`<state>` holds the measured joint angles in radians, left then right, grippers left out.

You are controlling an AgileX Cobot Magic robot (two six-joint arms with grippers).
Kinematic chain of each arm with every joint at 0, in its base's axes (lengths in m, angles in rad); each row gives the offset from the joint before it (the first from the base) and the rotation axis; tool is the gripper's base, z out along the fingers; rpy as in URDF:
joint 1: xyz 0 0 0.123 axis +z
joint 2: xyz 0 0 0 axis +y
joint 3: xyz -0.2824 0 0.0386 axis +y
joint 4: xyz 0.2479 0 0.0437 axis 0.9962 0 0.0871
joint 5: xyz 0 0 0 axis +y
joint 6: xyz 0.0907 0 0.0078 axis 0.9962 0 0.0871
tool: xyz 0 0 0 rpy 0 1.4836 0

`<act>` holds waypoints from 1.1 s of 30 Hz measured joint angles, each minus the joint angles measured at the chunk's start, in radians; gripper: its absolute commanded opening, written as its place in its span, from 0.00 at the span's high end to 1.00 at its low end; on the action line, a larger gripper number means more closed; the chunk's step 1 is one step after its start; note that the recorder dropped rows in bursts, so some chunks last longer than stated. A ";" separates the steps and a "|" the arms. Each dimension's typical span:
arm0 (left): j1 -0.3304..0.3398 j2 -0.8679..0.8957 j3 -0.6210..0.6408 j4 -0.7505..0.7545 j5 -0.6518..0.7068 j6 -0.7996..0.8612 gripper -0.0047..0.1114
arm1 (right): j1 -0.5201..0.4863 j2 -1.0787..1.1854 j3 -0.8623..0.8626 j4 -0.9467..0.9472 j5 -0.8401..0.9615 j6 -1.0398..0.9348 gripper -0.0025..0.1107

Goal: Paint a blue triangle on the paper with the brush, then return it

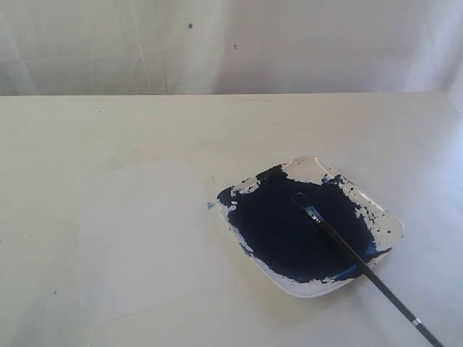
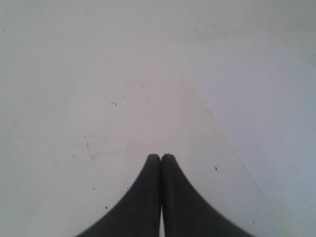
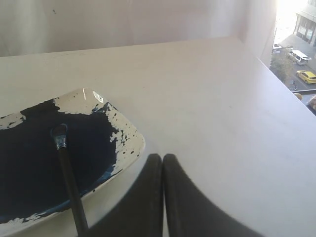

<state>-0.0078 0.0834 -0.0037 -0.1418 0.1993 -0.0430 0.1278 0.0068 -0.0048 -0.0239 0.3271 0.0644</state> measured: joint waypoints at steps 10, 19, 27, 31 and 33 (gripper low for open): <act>0.000 0.000 0.000 0.000 0.000 0.000 0.96 | 0.000 0.000 0.000 0.000 -0.012 0.000 0.98; 0.000 0.000 0.000 0.000 0.000 0.000 0.96 | 0.000 0.000 0.000 -0.010 -0.335 -0.011 0.98; 0.000 0.000 0.000 0.000 0.000 0.000 0.96 | 0.000 -0.002 0.000 -0.010 -0.670 0.022 0.98; 0.000 0.000 0.000 0.000 0.000 0.000 0.96 | 0.000 -0.002 0.000 -0.010 -0.847 0.068 0.98; 0.000 0.000 0.000 0.000 0.000 0.000 0.96 | 0.000 -0.002 0.000 -0.010 -0.924 0.170 0.98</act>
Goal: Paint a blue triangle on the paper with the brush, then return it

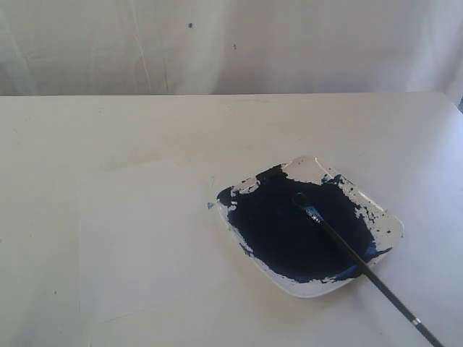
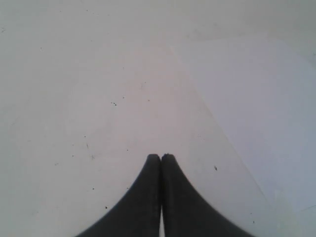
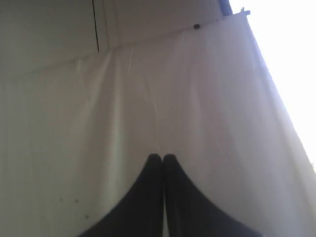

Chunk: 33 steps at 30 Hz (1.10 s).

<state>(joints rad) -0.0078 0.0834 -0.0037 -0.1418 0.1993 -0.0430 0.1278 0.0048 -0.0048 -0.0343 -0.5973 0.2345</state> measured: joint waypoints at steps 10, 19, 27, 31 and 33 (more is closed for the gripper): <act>0.000 0.002 0.000 0.002 0.000 0.000 0.96 | 0.013 0.203 -0.280 0.184 1.001 0.050 0.98; 0.000 0.002 0.000 0.002 0.000 0.000 0.96 | 0.033 0.807 -0.531 0.692 1.487 -0.707 0.98; 0.000 0.002 0.000 0.002 0.000 0.000 0.96 | 0.214 1.023 -0.577 0.468 1.551 -0.613 0.98; 0.000 0.002 0.000 0.002 0.000 0.000 0.96 | 0.308 1.044 -0.579 0.340 1.518 -0.487 0.98; 0.000 0.002 0.000 0.002 0.000 0.000 0.96 | 0.339 1.065 -0.579 0.290 1.492 -0.443 0.98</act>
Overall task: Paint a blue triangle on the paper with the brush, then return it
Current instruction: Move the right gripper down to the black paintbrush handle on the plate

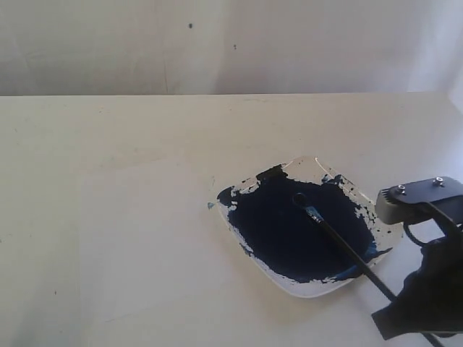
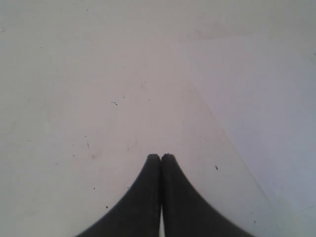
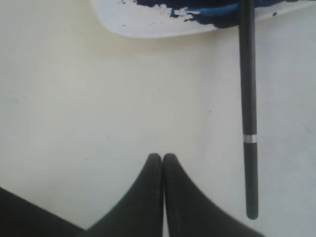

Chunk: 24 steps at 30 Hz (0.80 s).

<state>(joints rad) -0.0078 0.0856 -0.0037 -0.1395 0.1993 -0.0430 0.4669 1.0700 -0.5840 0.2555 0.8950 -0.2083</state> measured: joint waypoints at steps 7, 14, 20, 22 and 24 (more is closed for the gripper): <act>0.000 0.000 0.000 0.000 0.000 0.000 0.96 | 0.022 0.174 0.000 -0.037 -0.106 0.033 0.98; 0.000 0.000 0.000 0.000 0.000 0.000 0.96 | 0.022 0.365 -0.001 -0.155 -0.182 0.159 0.98; 0.000 0.000 0.000 0.000 0.000 0.000 0.96 | 0.022 0.412 -0.002 -0.378 -0.232 0.378 0.98; 0.000 0.000 0.000 0.000 0.000 0.000 0.96 | 0.022 0.427 -0.002 -0.444 -0.253 0.448 0.98; 0.000 0.000 0.000 0.000 0.000 0.000 0.96 | 0.022 0.437 -0.002 -0.498 -0.267 0.491 0.98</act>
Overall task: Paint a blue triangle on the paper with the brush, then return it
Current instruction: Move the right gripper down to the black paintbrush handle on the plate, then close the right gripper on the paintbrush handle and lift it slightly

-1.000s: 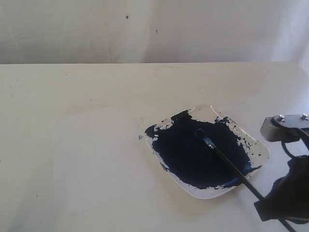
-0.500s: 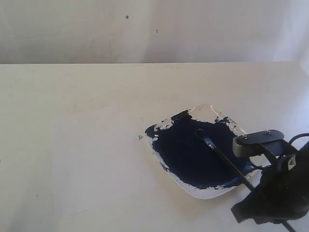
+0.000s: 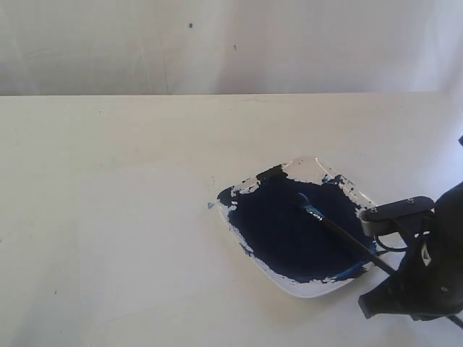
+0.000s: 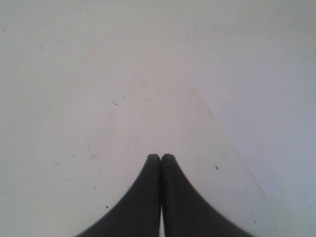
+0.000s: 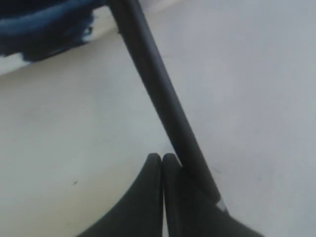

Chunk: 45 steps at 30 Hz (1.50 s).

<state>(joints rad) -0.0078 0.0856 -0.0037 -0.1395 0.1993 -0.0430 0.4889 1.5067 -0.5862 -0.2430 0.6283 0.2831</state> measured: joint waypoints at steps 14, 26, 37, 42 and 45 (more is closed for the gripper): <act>0.000 0.000 0.000 0.000 0.000 0.000 0.96 | 0.000 0.068 -0.009 -0.313 -0.098 0.291 0.98; 0.000 0.000 0.000 0.000 0.000 0.000 0.96 | 0.000 0.073 -0.047 -0.581 -0.116 0.517 0.98; 0.000 0.000 0.000 0.000 0.000 0.000 0.96 | 0.000 0.147 -0.113 -0.636 -0.088 0.544 0.98; 0.000 0.000 0.000 0.000 0.000 0.000 0.96 | 0.000 0.187 -0.139 -0.672 -0.079 0.553 0.98; 0.000 0.000 0.000 0.000 0.000 0.000 0.96 | 0.000 0.198 -0.157 -0.704 -0.068 0.575 0.98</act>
<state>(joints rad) -0.0078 0.0856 -0.0037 -0.1395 0.1993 -0.0430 0.4889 1.7047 -0.7434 -0.9468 0.5602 0.8578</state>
